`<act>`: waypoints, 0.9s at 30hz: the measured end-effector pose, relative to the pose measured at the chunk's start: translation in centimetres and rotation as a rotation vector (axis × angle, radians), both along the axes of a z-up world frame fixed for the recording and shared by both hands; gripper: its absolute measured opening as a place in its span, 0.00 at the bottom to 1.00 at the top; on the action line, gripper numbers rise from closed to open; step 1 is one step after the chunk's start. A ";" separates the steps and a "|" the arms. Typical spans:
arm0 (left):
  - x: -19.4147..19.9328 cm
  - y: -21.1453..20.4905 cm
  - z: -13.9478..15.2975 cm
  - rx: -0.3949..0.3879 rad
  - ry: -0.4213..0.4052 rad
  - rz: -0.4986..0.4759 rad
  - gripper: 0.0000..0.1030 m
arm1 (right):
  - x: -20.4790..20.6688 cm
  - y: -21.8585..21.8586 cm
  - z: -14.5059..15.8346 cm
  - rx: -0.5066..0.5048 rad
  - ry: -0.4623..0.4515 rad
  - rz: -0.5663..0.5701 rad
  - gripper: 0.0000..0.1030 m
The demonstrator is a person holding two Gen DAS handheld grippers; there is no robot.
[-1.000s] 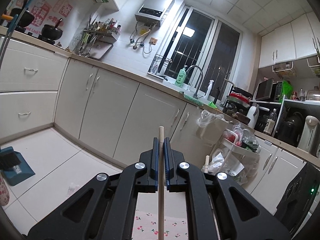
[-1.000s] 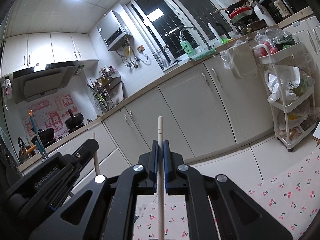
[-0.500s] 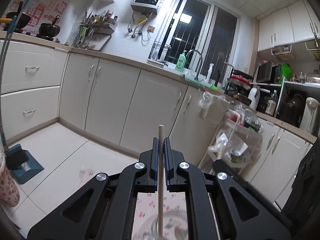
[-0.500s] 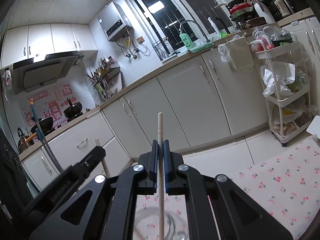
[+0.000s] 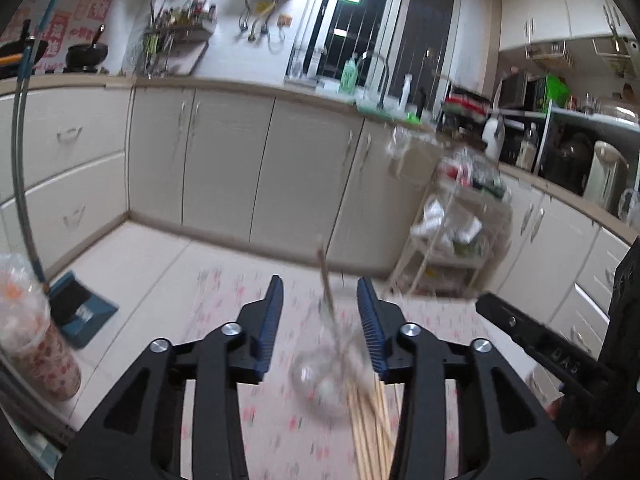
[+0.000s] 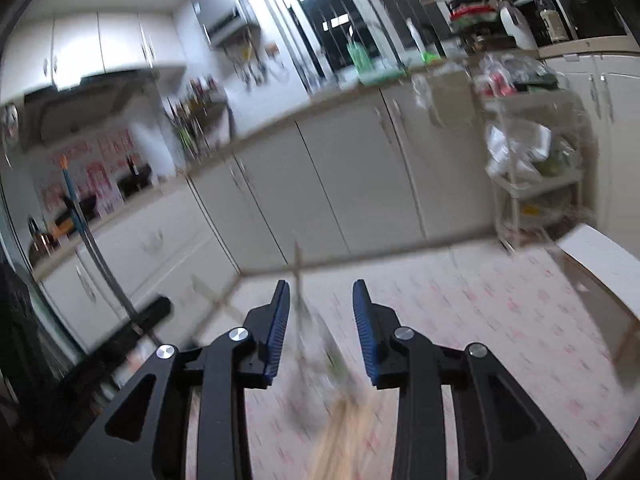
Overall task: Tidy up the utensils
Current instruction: 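Open both grippers to drop the sticks into the glass jar, then grasp another wooden stick with the right gripper while the left gripper grasps one too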
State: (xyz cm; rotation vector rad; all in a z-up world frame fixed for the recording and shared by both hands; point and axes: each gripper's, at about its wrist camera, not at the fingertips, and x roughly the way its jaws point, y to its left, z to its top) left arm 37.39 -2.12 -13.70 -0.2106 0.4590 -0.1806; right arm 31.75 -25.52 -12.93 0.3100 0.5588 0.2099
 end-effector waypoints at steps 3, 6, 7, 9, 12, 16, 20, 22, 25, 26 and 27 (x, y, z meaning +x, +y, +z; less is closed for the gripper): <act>-1.7 -0.2 -2.1 0.018 0.106 -0.031 0.43 | -2.5 0.2 -3.6 -0.069 0.157 0.051 0.27; -2.5 -1.2 -4.9 0.048 0.215 -0.075 0.43 | -4.3 1.1 -6.5 -0.110 0.257 0.101 0.21; -2.6 -1.7 -5.7 0.062 0.252 -0.088 0.43 | -4.5 1.6 -7.1 -0.126 0.270 0.110 0.21; -2.5 -2.3 -6.9 0.075 0.300 -0.097 0.43 | -4.5 2.1 -7.6 -0.142 0.278 0.126 0.20; -2.2 -2.5 -7.8 0.060 0.339 -0.087 0.43 | -3.1 3.6 -7.9 -0.167 0.269 0.152 0.20; -1.7 -2.0 -8.1 0.044 0.369 -0.051 0.44 | -0.6 5.8 -8.7 -0.245 0.289 0.171 0.19; -1.0 -1.3 -8.5 0.049 0.398 -0.030 0.46 | 0.9 5.7 -10.3 -0.289 0.338 0.163 0.08; -0.5 -1.4 -8.9 0.057 0.416 -0.035 0.46 | 0.7 5.2 -10.3 -0.297 0.334 0.159 0.06; 0.2 -2.5 -9.5 0.090 0.446 -0.063 0.47 | 0.0 3.4 -9.8 -0.242 0.336 0.124 0.06; 0.4 -3.2 -9.7 0.105 0.454 -0.079 0.47 | -0.1 2.7 -9.5 -0.213 0.335 0.109 0.06; 0.7 -4.0 -9.9 0.123 0.456 -0.093 0.47 | -0.5 1.6 -9.2 -0.176 0.335 0.088 0.06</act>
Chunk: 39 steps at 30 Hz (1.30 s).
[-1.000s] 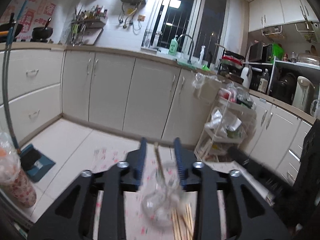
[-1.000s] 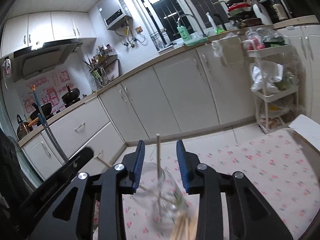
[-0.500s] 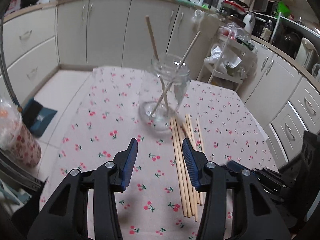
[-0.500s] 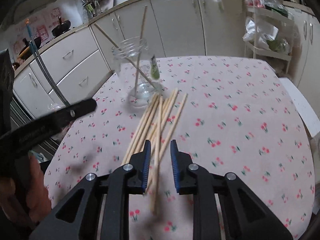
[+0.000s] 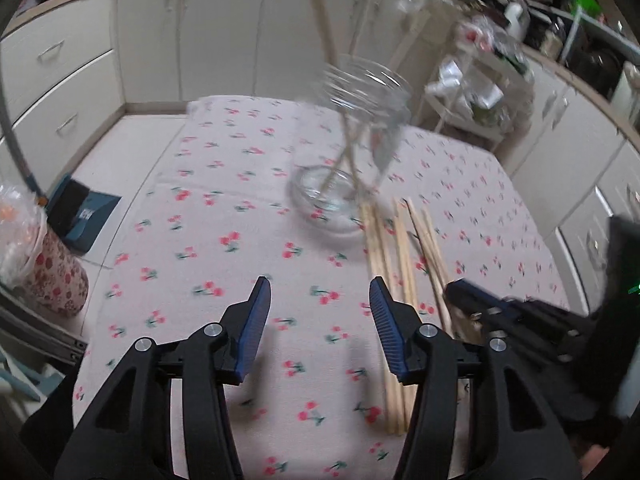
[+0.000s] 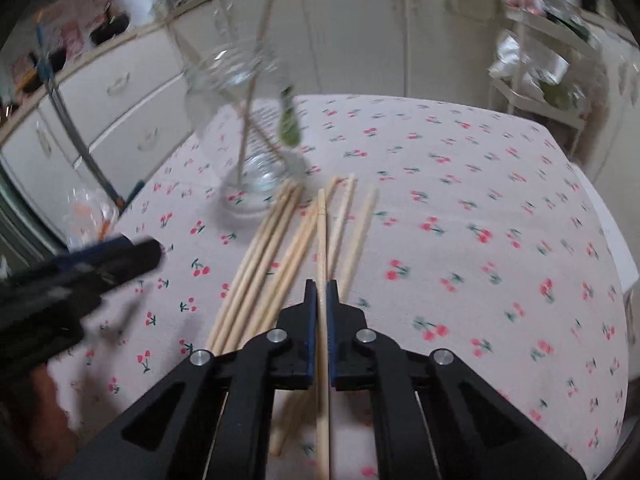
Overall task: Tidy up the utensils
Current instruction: 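Grasp another wooden stick with the right gripper while the left gripper grasps one too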
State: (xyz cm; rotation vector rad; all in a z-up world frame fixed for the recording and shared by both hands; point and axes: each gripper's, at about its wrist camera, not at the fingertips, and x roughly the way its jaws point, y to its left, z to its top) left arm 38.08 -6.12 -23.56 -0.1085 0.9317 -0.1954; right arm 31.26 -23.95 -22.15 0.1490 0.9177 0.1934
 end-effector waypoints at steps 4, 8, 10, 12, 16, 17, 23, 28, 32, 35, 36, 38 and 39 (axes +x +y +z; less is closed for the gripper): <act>1.7 -2.5 -1.0 0.043 0.025 -0.040 0.47 | -0.7 -2.9 0.6 0.060 0.005 -0.075 0.06; 3.2 -4.1 -1.5 0.047 0.046 -0.049 0.47 | -0.7 -4.2 -0.1 0.065 0.034 -0.111 0.06; 3.9 -4.5 -1.8 0.076 0.058 -0.042 0.41 | -0.6 -4.4 -0.6 0.066 0.045 -0.118 0.06; 4.6 -4.1 -2.5 0.052 0.095 -0.026 0.34 | -0.6 -4.4 -0.7 0.069 0.050 -0.113 0.06; 5.1 -4.0 -3.0 0.070 0.098 -0.028 0.31 | -0.5 -4.3 -0.9 0.060 0.052 -0.105 0.06; 5.2 -4.1 -2.9 0.083 0.097 -0.036 0.31 | -0.4 -4.4 -0.9 0.057 0.052 -0.104 0.06; 6.1 -5.2 -3.1 0.159 0.088 -0.050 0.27 | 0.3 -4.6 -1.1 0.039 0.051 -0.113 0.06; 6.3 -5.4 -3.0 0.145 0.107 -0.079 0.05 | 1.8 -4.4 -0.9 -0.001 0.034 -0.116 0.19; 5.0 -4.5 -2.8 0.122 0.143 -0.092 0.05 | 2.8 -4.2 -1.0 -0.027 0.039 -0.101 0.21; 4.0 -3.8 -2.7 0.116 0.158 -0.105 0.05 | 2.7 -4.0 -0.3 -0.036 0.018 -0.089 0.22; 3.9 -3.8 -2.7 0.125 0.155 -0.107 0.05 | 2.9 -3.8 -0.3 -0.047 0.017 -0.083 0.22; 4.2 -4.0 -2.7 0.145 0.152 -0.114 0.05 | 3.4 -3.4 -0.6 -0.072 0.036 -0.075 0.22; 4.5 -4.1 -2.7 0.146 0.152 -0.109 0.05 | 3.6 -3.2 -0.8 -0.087 0.046 -0.068 0.22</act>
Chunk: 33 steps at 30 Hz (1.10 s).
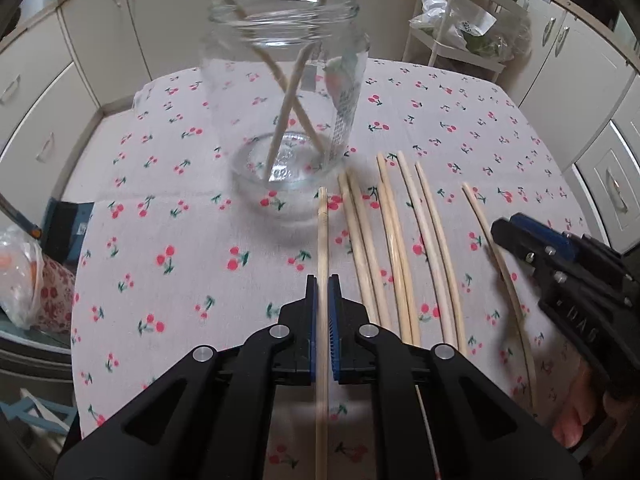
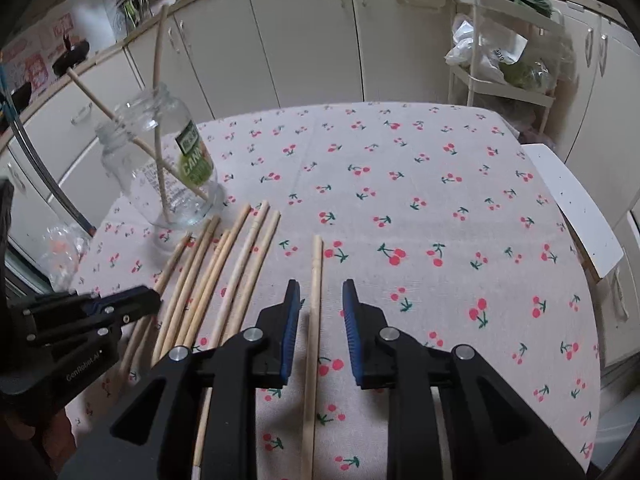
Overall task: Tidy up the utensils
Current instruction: 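Grasp another wooden stick with the right gripper while the left gripper grasps one too, then lift both held sticks upright above the glass jar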
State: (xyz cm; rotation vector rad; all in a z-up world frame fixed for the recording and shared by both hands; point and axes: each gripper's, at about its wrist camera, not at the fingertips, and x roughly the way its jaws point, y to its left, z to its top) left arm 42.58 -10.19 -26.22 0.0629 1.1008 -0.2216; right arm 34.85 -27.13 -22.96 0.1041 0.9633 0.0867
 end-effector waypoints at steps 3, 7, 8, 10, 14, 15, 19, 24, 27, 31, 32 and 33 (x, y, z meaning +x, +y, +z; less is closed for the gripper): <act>1.0 -0.5 0.1 0.018 -0.019 0.009 0.06 | 0.4 0.4 -0.6 -0.041 0.014 0.014 0.17; 2.2 -1.0 0.4 0.043 -0.039 0.025 0.13 | 0.6 0.3 -0.6 -0.054 0.015 0.029 0.06; 2.5 -1.0 0.5 0.039 -0.040 0.031 0.16 | 0.6 0.1 -0.6 -0.044 0.020 0.030 0.06; 2.8 -1.0 0.7 0.037 -0.045 0.032 0.28 | 0.7 0.1 -0.6 -0.045 0.029 0.029 0.06; 3.8 -1.3 0.4 0.058 -0.045 0.014 0.32 | 1.1 0.4 -0.6 -0.069 0.027 0.041 0.06; 4.0 -1.3 0.1 0.060 -0.038 0.010 0.31 | 1.1 0.5 -0.6 -0.073 0.025 0.045 0.06; 3.9 -1.2 -0.2 0.053 -0.038 -0.005 0.07 | 1.2 0.4 -0.6 -0.049 0.029 0.055 0.06; 3.3 -1.2 -0.2 0.068 -0.028 -0.019 0.07 | 1.2 0.7 -0.6 -0.052 0.040 0.066 0.06; 3.9 -1.6 -0.2 0.095 -0.035 0.001 0.19 | 1.4 1.0 -0.7 -0.075 0.032 0.068 0.06; 4.6 -1.7 -0.4 0.083 -0.043 0.004 0.26 | 1.5 1.0 -0.8 -0.061 0.027 0.071 0.06; 4.7 -1.7 -0.2 0.067 -0.035 -0.011 0.16 | 1.5 0.8 -0.7 -0.039 0.032 0.068 0.06; 4.6 -1.7 -0.2 0.057 -0.026 -0.021 0.06 | 1.5 0.5 -0.7 -0.013 0.037 0.063 0.06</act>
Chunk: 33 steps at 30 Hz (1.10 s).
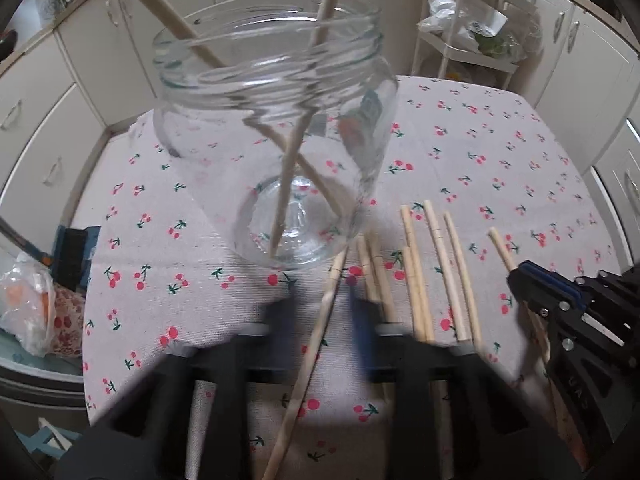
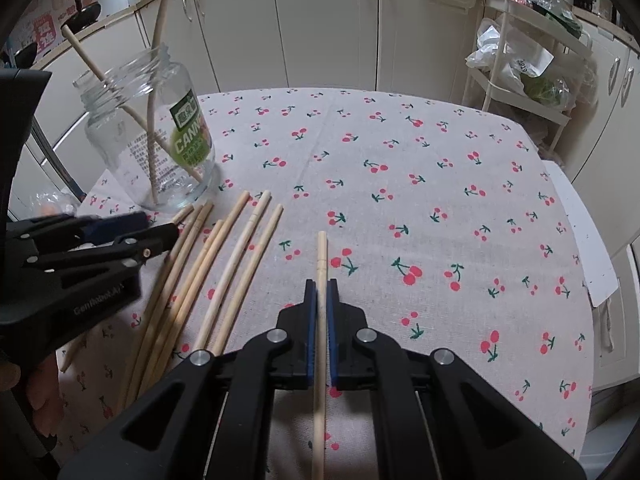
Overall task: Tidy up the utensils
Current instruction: 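Lift both held sticks upright above the glass jar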
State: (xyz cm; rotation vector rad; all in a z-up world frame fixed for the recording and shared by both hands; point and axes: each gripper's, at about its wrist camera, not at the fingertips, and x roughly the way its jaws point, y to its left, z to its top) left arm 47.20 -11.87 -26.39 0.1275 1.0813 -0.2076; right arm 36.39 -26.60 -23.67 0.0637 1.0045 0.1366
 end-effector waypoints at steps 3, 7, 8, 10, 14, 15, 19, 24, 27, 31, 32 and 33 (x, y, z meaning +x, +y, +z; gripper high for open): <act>-0.8 0.5 0.8 -0.049 0.006 -0.026 0.05 | -0.5 -0.9 0.7 0.109 -0.003 -0.033 0.06; -3.1 2.2 3.7 -0.144 -0.049 -0.015 0.05 | -1.6 -1.5 3.9 0.281 -0.108 -0.069 0.06; -3.5 2.8 4.5 -0.169 -0.067 -0.010 0.05 | -1.9 -1.6 5.0 0.325 -0.151 -0.072 0.06; -4.6 4.5 7.3 -0.270 -0.138 0.002 0.05 | -2.6 -1.5 7.4 0.379 -0.243 -0.075 0.06; -6.2 7.2 12.9 -0.417 -0.325 0.027 0.05 | -4.2 -1.0 12.4 0.485 -0.460 -0.085 0.06; -6.5 7.7 14.1 -0.448 -0.374 0.035 0.05 | -4.4 -0.9 13.3 0.499 -0.502 -0.093 0.06; -7.5 9.4 18.5 -0.558 -0.583 0.071 0.05 | -5.2 0.3 17.8 0.528 -0.711 -0.135 0.06; -6.9 10.7 21.2 -0.632 -0.744 0.128 0.05 | -4.2 1.9 20.8 0.523 -0.871 -0.147 0.06; -5.8 10.5 21.6 -0.655 -0.792 0.162 0.05 | -3.0 2.5 21.0 0.515 -0.910 -0.163 0.06; -4.3 10.0 21.4 -0.649 -0.839 0.192 0.05 | -0.9 3.0 20.6 0.512 -0.928 -0.187 0.06; -3.8 9.8 21.2 -0.640 -0.844 0.204 0.05 | -0.4 3.0 20.4 0.512 -0.932 -0.189 0.06; -3.2 9.8 20.9 -0.639 -0.847 0.213 0.05 | 0.2 3.1 20.1 0.510 -0.932 -0.189 0.06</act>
